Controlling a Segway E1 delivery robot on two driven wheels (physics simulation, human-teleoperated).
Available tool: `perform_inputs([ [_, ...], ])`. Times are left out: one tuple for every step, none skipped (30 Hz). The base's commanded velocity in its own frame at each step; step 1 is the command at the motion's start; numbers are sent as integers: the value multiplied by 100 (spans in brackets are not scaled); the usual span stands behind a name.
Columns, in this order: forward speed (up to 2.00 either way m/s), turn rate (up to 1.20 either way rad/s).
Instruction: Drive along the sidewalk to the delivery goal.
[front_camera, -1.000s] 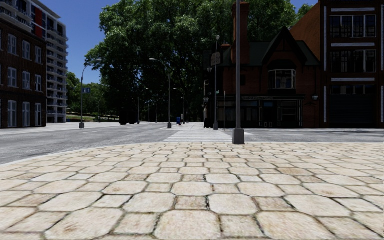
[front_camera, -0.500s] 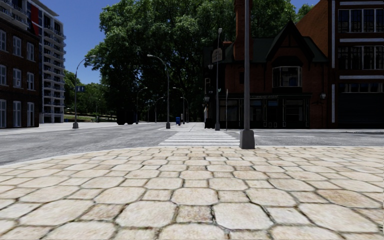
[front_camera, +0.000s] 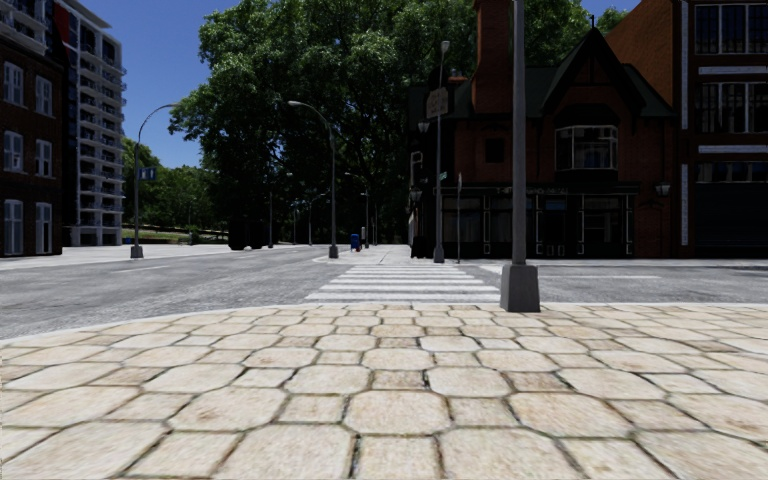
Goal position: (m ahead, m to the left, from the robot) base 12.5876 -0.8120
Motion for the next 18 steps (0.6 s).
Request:
perform_inputs([
  [200,0],
  [200,0],
  [200,0],
  [200,0],
  [200,0],
  [200,0],
  [200,0],
  [200,0],
  [200,0],
  [200,0],
  [200,0],
  [200,0],
  [200,0],
  [200,0],
  [200,0],
  [200,0],
  [200,0],
  [200,0],
])
